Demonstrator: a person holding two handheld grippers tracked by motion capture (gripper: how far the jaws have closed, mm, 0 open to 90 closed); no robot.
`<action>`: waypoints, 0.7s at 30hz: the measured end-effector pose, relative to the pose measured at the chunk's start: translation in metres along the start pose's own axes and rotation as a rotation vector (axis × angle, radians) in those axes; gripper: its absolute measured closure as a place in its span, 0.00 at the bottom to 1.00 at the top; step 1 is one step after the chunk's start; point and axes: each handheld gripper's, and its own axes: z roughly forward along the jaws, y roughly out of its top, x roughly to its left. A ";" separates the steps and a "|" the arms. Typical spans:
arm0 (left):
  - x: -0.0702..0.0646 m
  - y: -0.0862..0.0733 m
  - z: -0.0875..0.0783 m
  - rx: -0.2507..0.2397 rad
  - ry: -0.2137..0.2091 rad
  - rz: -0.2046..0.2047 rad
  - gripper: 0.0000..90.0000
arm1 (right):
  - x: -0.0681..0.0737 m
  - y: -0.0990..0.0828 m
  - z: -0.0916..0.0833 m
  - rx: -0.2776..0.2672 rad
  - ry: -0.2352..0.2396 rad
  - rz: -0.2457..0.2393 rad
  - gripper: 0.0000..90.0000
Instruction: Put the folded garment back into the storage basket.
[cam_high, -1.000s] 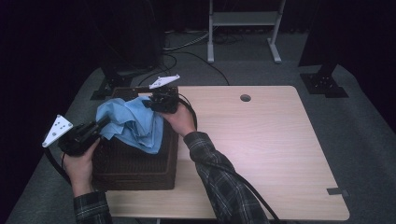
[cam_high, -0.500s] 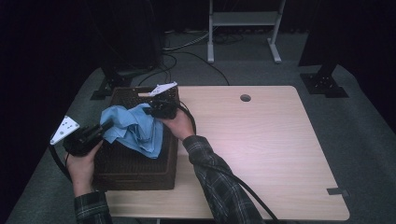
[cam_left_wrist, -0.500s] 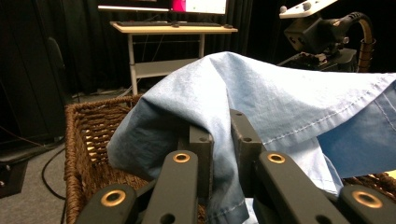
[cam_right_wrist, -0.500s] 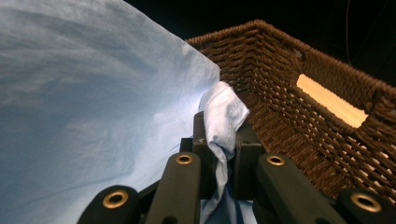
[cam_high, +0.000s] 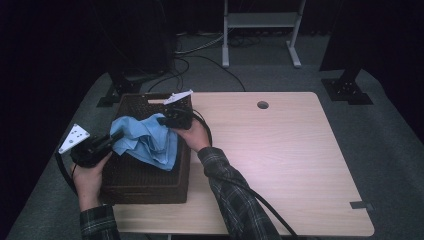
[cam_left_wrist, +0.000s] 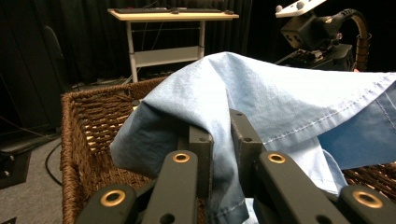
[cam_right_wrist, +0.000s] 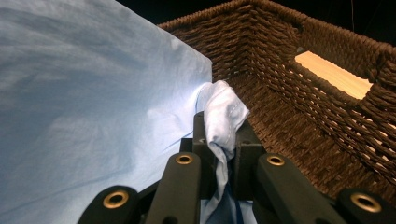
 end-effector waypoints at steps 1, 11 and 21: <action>0.000 0.000 0.000 0.000 0.000 -0.001 0.91 | 0.000 0.000 0.000 -0.001 -0.001 -0.001 0.93; 0.001 -0.001 0.001 0.011 -0.007 -0.005 0.89 | 0.002 -0.001 0.001 -0.007 -0.017 -0.014 0.93; 0.002 -0.001 0.001 0.019 0.009 -0.005 0.85 | 0.004 -0.003 0.001 -0.009 -0.023 -0.031 0.93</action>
